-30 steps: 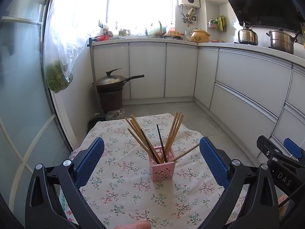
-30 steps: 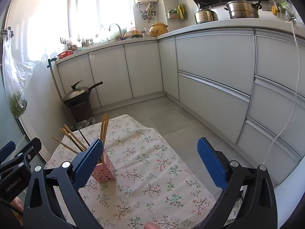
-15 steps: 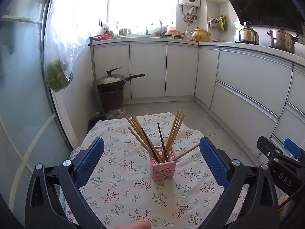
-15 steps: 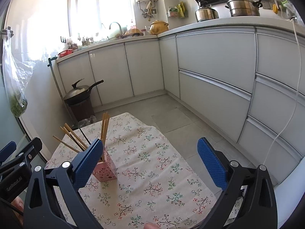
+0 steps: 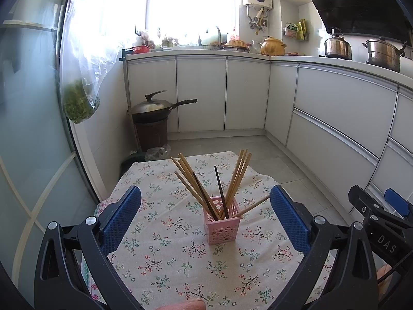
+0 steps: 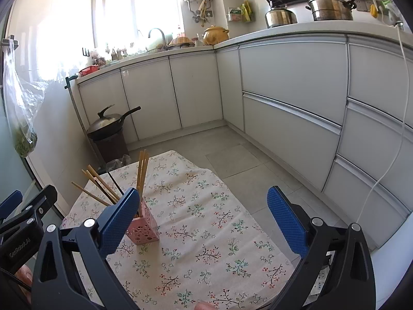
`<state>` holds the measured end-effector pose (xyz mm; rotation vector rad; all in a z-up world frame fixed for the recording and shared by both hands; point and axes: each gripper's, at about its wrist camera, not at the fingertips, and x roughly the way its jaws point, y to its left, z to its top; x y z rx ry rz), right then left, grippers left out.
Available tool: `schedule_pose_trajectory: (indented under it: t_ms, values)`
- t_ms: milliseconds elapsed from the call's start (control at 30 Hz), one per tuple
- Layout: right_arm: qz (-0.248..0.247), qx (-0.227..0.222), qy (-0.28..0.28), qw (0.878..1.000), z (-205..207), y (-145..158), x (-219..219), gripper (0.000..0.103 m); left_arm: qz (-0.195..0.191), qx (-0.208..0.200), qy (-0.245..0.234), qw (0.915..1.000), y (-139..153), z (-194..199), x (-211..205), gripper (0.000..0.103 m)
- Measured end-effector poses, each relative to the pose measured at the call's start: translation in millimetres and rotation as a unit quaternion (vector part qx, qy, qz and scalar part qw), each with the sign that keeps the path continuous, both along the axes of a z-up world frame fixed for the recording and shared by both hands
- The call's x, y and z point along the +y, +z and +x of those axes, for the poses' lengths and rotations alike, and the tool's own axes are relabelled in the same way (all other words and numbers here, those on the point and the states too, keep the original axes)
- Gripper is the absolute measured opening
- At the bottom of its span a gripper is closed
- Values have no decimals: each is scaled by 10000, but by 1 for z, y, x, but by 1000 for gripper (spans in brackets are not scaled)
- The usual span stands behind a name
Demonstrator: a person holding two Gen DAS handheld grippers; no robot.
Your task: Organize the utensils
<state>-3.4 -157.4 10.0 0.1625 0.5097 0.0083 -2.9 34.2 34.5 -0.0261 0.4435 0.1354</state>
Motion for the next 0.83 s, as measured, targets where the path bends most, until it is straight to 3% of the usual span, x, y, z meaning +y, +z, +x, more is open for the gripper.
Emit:
schedule_pose_trajectory:
  t_ms: [533, 833]
  values:
    - [-13, 69, 34, 10000, 3, -4, -1, 96, 28, -176, -177, 9997, -1, -1, -3, 91]
    - [8, 70, 24, 10000, 3, -2, -3, 96, 10, -121, -211, 9997, 1, -2, -6, 96]
